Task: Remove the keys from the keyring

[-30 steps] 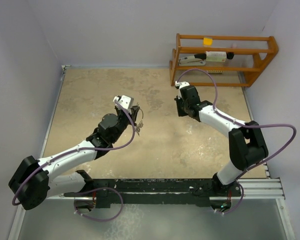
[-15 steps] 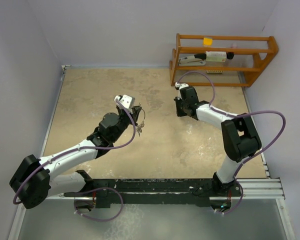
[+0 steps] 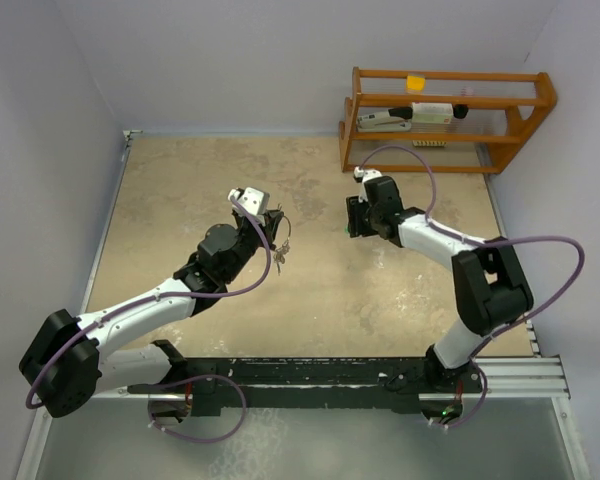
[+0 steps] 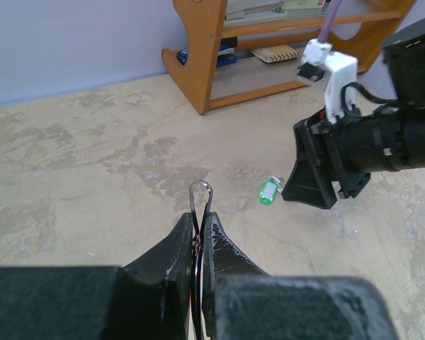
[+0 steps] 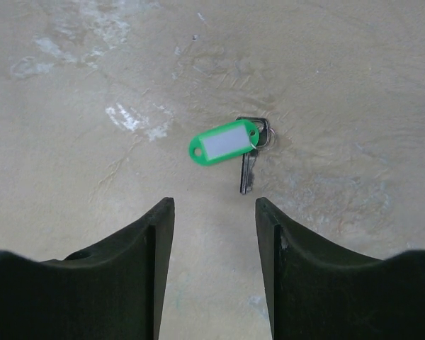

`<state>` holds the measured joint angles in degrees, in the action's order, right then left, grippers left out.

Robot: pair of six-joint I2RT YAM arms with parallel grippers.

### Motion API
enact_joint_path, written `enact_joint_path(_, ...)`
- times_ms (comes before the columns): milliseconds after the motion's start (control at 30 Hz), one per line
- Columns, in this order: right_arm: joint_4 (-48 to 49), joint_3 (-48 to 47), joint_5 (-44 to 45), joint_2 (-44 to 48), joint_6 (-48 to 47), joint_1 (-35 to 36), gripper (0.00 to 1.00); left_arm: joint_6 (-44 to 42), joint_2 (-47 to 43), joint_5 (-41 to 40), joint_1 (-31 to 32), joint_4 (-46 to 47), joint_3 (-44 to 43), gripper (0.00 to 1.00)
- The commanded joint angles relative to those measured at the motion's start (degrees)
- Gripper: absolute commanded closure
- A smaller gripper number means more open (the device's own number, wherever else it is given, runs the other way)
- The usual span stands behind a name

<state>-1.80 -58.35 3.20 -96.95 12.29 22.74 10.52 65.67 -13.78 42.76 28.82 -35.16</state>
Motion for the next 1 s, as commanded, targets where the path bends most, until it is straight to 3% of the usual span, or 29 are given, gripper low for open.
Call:
enact_joint_path(0,3.2,2.1,-4.8,9.9,-0.6,0.0,0.47,1.5,-1.6,-0.1,-0.4,2.5,-2.8,1.0)
enact_joint_path(167,6.2,7.5,-13.6,20.0,0.5,0.1,0.46,2.7,-1.5,2.0,-0.4,3.3,-3.2,1.0)
enact_joint_path(267,10.6,11.8,-18.2,25.3,1.4,0.6,0.5,3.2,-1.0,2.9,-0.4,3.7,-3.8,1.0)
enact_joint_path(433,13.3,15.9,-19.1,31.0,0.7,5.1,0.54,3.6,-0.2,4.3,-0.4,3.5,-5.1,1.0)
enact_joint_path(667,18.6,18.1,-15.8,30.1,-1.0,17.7,0.54,5.5,-0.4,5.3,-0.4,5.8,-5.8,1.0)
enact_joint_path(967,32.6,23.8,-13.9,27.7,-2.0,23.0,0.54,8.1,-0.9,3.1,-0.4,5.8,-7.9,1.0)
